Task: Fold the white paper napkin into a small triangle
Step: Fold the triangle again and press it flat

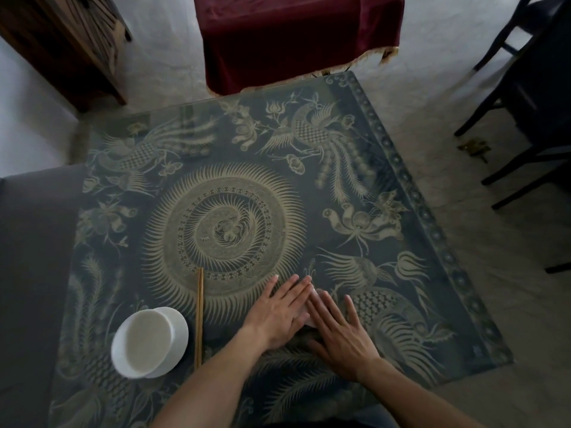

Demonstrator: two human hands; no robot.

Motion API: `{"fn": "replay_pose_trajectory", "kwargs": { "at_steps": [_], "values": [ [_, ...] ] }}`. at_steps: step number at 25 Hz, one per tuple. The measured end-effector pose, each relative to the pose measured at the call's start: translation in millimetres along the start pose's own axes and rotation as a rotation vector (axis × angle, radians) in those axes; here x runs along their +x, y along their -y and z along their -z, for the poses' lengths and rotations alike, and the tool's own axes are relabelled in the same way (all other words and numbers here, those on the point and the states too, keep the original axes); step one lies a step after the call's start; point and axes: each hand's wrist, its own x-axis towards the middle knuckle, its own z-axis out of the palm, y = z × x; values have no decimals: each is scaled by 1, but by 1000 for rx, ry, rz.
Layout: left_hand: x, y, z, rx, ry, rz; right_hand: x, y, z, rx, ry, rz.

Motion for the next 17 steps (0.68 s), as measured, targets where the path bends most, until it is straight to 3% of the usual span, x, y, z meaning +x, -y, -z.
{"fn": "replay_pose_trajectory", "kwargs": {
  "at_steps": [9,17],
  "values": [
    [2,5,-11,-34,29,-9,-47,-23,-10,-62,29,1],
    [-1,7,-17,-88,-63,-19,-61,-20,-3,-53,-29,-31]
  ]
}}
